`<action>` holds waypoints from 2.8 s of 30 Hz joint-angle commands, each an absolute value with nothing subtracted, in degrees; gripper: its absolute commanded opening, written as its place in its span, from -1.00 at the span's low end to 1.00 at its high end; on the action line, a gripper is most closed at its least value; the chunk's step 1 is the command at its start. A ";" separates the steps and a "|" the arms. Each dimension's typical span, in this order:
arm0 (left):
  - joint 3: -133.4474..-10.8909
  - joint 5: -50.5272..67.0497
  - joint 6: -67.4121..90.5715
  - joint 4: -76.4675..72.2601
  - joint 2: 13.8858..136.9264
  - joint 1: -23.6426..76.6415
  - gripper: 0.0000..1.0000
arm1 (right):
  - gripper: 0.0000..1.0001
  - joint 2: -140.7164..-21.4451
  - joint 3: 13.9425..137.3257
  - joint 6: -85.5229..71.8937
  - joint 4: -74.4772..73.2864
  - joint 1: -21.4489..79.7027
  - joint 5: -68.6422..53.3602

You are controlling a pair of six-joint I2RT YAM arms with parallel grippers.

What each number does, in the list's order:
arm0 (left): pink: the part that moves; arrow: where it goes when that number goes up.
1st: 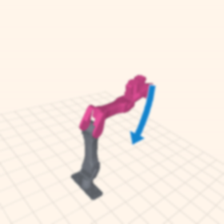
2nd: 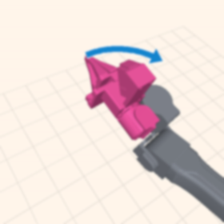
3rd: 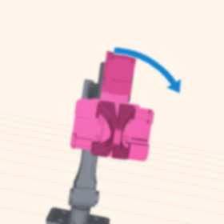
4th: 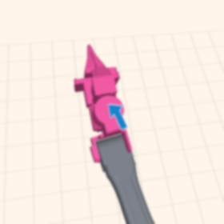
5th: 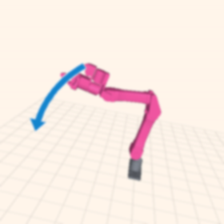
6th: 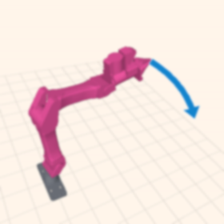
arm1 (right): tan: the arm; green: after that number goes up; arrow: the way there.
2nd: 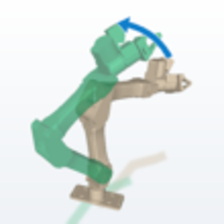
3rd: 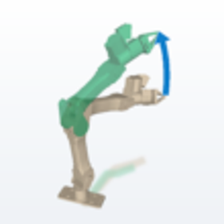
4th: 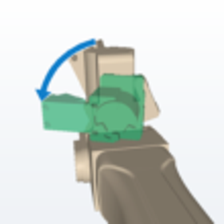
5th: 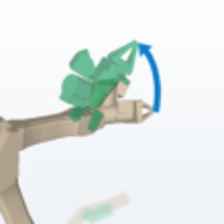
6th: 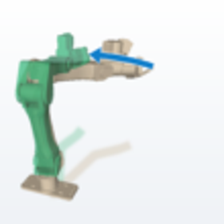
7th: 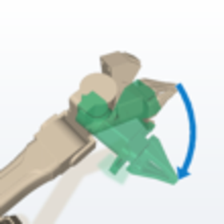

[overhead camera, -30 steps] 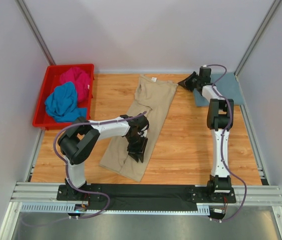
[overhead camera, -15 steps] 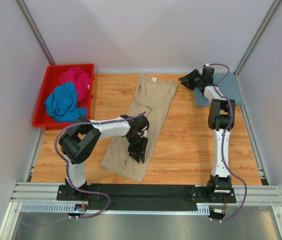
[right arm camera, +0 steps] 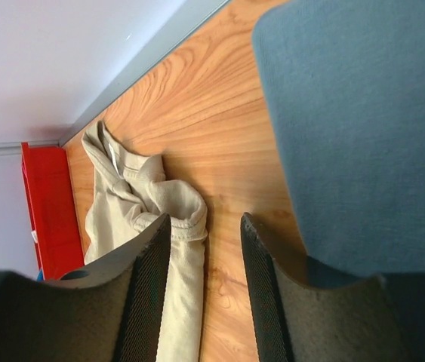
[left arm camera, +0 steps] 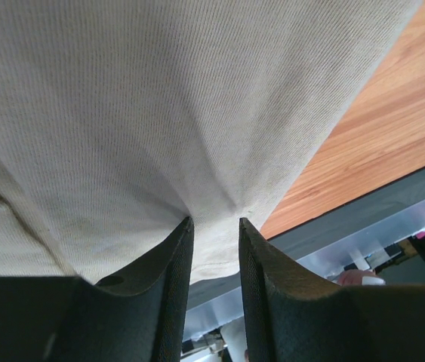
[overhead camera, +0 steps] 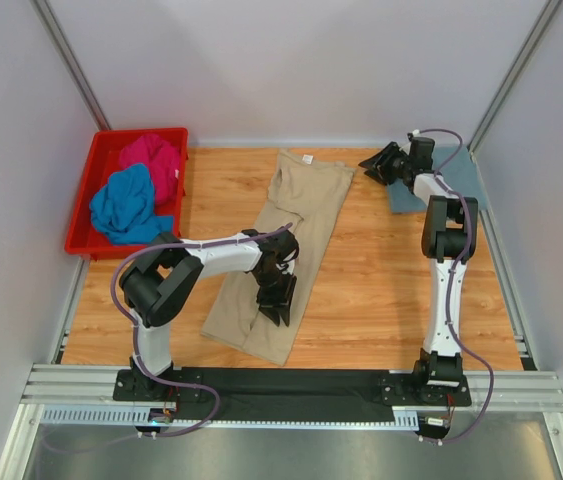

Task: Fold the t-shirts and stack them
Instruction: Fold the tshirt

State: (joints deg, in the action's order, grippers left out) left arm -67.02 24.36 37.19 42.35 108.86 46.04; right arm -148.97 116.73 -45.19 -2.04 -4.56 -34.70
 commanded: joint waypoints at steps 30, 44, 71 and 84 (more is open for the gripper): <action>-66.88 24.87 40.24 37.88 109.07 46.32 -0.23 | -0.99 -158.80 134.72 -43.59 -8.70 -1.93 -30.85; -78.92 33.31 47.81 35.15 111.63 46.49 -0.16 | -0.74 -164.89 143.70 -48.08 -4.83 -4.48 -31.02; -54.33 24.78 26.45 50.81 90.44 14.68 0.02 | 0.18 -86.67 57.85 -51.50 -39.11 26.34 -17.40; -48.08 26.19 27.16 48.25 87.98 15.03 0.02 | 0.16 -80.07 44.22 -64.24 -33.93 46.22 -10.82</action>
State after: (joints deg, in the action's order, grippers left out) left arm -47.66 25.41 27.94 49.43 88.42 14.68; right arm -80.97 46.65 -57.60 -37.93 44.07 -14.44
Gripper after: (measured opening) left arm 0.510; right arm 0.582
